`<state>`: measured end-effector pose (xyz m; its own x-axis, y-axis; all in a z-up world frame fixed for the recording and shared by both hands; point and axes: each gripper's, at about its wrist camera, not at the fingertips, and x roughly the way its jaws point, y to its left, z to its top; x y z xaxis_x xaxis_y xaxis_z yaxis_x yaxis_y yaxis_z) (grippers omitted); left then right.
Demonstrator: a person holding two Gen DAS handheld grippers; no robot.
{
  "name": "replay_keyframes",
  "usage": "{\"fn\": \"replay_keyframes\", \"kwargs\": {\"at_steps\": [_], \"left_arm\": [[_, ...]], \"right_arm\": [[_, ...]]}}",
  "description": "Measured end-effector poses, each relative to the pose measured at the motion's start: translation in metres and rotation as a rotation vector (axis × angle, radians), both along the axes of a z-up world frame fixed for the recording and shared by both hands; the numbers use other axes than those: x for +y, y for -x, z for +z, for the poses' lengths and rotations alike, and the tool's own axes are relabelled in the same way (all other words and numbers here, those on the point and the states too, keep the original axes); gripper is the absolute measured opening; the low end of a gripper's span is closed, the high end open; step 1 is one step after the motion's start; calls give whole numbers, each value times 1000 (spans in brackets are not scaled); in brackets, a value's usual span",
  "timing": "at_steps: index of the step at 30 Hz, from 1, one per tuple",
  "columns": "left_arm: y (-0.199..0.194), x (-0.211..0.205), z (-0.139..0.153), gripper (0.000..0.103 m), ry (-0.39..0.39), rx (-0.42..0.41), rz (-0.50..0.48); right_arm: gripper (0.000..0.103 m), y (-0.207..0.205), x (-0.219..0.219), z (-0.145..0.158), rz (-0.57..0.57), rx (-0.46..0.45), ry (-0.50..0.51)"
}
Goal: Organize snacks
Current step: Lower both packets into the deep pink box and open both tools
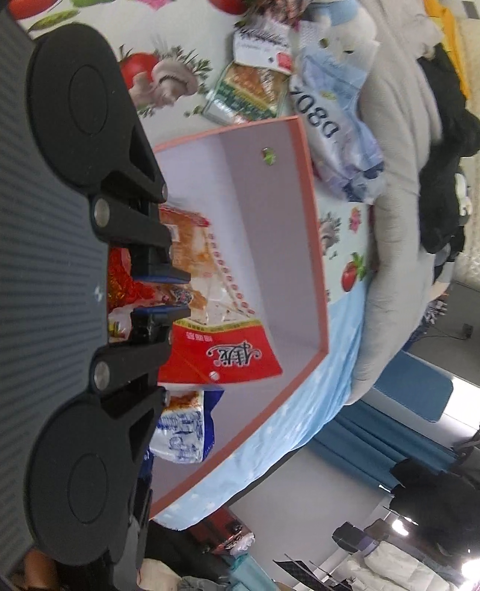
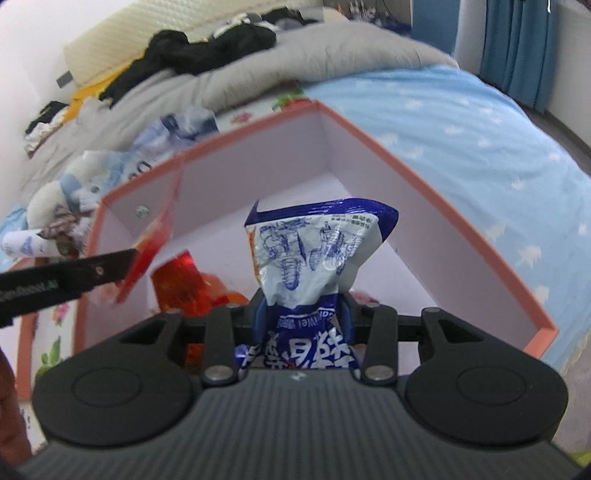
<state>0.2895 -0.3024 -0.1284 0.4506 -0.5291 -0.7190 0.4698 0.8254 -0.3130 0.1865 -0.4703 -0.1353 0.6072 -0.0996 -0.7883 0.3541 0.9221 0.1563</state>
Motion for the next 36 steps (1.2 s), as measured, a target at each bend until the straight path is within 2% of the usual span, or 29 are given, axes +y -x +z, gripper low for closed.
{"fn": "replay_keyframes", "kwargs": {"at_steps": [4,5,6,7,8,16,25,31,36], "left_arm": [[-3,2,-2,29,23,42,14],[-3,4,0,32,30,43,24],[-2,5,3,41,26,38,34],[0,7,7,48,21,25,39],[3,8,12,50,21,12,40],[37,41,63,50,47,-72,71],[105,102,119,50,81,-182,115],[149,149,138,50,103,-223,163],[182,186,139,50,103,-232,194]], "right_arm": [[50,-2,-7,-7,-24,24,-2],[56,-1,-7,-6,-32,23,2],[65,1,-6,-5,-36,19,6],[67,3,-5,-2,-39,10,7],[68,5,-5,0,-39,2,4],[68,30,9,42,-30,-101,9],[68,75,51,102,1,-234,48],[68,106,82,126,34,-293,59],[68,130,110,132,73,-320,75]]}}
